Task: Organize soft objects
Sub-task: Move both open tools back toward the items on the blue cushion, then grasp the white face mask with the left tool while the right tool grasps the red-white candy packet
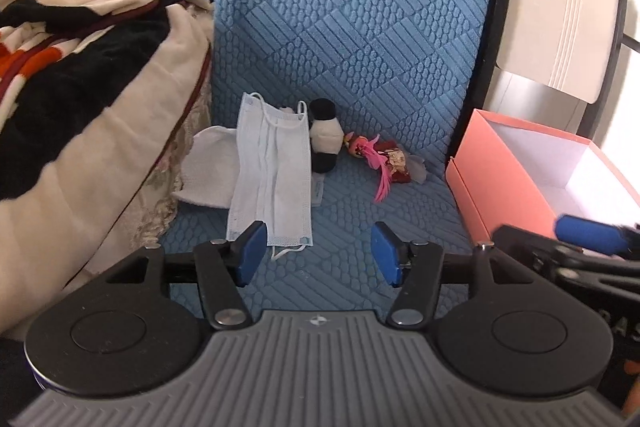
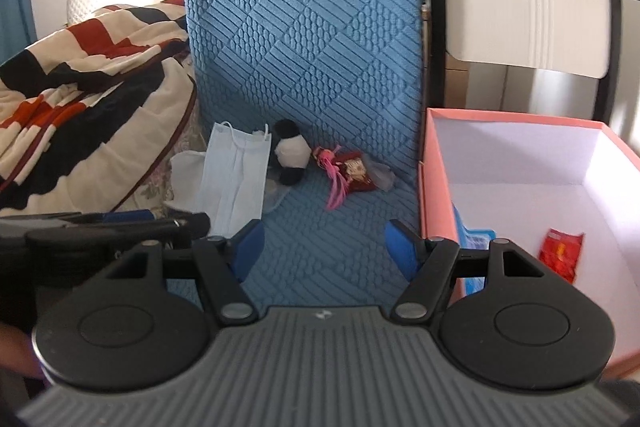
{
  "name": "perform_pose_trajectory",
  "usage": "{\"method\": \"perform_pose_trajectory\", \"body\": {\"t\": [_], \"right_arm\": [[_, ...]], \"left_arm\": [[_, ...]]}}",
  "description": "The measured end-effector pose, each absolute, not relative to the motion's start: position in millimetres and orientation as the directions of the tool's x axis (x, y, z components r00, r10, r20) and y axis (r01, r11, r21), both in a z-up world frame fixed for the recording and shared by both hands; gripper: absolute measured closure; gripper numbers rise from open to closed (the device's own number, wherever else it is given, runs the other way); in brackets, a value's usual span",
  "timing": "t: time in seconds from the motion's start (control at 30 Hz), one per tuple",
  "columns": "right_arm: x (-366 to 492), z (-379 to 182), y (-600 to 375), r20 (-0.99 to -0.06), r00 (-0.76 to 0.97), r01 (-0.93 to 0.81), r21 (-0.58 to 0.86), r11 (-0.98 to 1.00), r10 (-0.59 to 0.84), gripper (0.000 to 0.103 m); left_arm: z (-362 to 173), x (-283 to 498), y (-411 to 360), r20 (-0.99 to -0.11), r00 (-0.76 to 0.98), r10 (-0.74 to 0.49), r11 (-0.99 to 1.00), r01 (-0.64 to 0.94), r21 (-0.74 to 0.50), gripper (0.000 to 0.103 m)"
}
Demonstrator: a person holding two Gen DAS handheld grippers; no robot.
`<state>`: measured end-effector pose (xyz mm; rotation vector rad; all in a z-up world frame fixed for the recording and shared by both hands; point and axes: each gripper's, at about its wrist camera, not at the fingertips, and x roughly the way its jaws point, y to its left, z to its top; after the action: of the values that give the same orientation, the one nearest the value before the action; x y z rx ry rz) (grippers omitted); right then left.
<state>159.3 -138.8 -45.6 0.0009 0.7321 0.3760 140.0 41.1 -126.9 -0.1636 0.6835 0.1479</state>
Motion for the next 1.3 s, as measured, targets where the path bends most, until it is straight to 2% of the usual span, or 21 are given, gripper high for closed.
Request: {"method": "perform_pose_trajectory", "body": {"t": [0.03,0.23,0.3,0.33,0.5,0.73,0.83,1.0,1.13,1.3], "right_arm": [[163,-47,-138,-0.651,0.679,-0.34,0.131,0.931,0.34,0.038],[187,-55,-133,-0.645,0.675,-0.362,0.133,0.923,0.358,0.042],[197,-59,-131,-0.653,0.667,-0.365,0.132,0.922,0.358,0.043],[202,-63,-130,-0.658,0.662,-0.366,0.134,0.921,0.359,0.043],[228,-74,-123,-0.672,0.64,-0.375,0.151,0.914,0.374,0.045],[269,-94,-115,-0.696,0.559,-0.385,0.264,0.884,0.451,0.047],[284,-99,-111,-0.702,0.562,-0.385,0.247,0.889,0.438,0.047],[317,-112,-111,-0.726,0.526,-0.385,0.262,0.885,0.444,0.047],[333,-120,-110,-0.738,0.526,-0.374,0.246,0.894,0.423,0.047],[357,-131,-110,-0.762,0.512,-0.349,0.236,0.907,0.395,0.047]], "left_arm": [[-127,142,42,-0.636,0.767,0.085,0.977,-0.188,-0.097,0.037],[-134,163,52,-0.642,0.758,0.114,0.971,-0.222,-0.089,0.033],[-138,172,54,-0.658,0.743,0.123,0.967,-0.238,-0.089,0.022],[-140,175,56,-0.665,0.737,0.123,0.964,-0.247,-0.095,0.021],[-150,192,64,-0.691,0.712,0.129,0.947,-0.296,-0.128,0.019],[-159,217,72,-0.708,0.687,0.164,0.938,-0.331,-0.104,0.019],[-162,229,77,-0.719,0.672,0.178,0.937,-0.339,-0.085,0.019],[-172,245,85,-0.765,0.639,0.081,0.944,-0.297,-0.148,0.019],[-178,256,86,-0.784,0.616,0.082,0.947,-0.293,-0.131,0.019],[-188,272,86,-0.821,0.553,0.139,0.957,-0.29,-0.033,0.019]]}}
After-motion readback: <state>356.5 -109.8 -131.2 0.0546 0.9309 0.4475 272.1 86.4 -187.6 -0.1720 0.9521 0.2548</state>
